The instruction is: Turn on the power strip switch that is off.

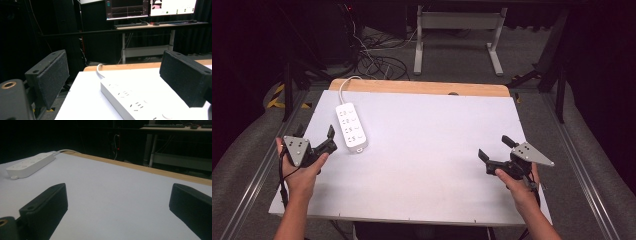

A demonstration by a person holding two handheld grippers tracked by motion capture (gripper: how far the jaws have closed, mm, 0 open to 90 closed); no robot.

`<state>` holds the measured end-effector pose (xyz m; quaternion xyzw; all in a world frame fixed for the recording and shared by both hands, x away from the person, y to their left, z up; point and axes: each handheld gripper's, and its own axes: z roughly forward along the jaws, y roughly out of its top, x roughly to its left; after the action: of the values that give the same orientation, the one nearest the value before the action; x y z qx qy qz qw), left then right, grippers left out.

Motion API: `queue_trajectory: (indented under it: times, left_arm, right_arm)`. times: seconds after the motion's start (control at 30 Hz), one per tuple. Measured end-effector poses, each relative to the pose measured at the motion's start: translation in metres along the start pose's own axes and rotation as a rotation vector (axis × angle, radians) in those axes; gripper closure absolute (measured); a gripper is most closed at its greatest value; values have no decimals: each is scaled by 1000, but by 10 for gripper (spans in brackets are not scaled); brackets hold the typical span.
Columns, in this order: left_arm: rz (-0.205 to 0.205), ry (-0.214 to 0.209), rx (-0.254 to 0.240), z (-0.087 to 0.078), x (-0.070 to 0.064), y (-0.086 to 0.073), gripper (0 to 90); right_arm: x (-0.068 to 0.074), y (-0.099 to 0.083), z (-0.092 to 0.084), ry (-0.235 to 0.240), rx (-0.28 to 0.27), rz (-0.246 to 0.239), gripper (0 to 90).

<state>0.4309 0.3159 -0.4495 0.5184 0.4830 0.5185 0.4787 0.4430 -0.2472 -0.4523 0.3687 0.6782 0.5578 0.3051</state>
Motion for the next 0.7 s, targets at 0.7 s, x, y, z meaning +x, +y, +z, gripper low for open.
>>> queue_trajectory:
  times: [0.7]
  left_arm:
    - [-17,-16,15,4,1,-3,103]
  right_arm:
    - [-1,-2,0,-7,10,-9,25]
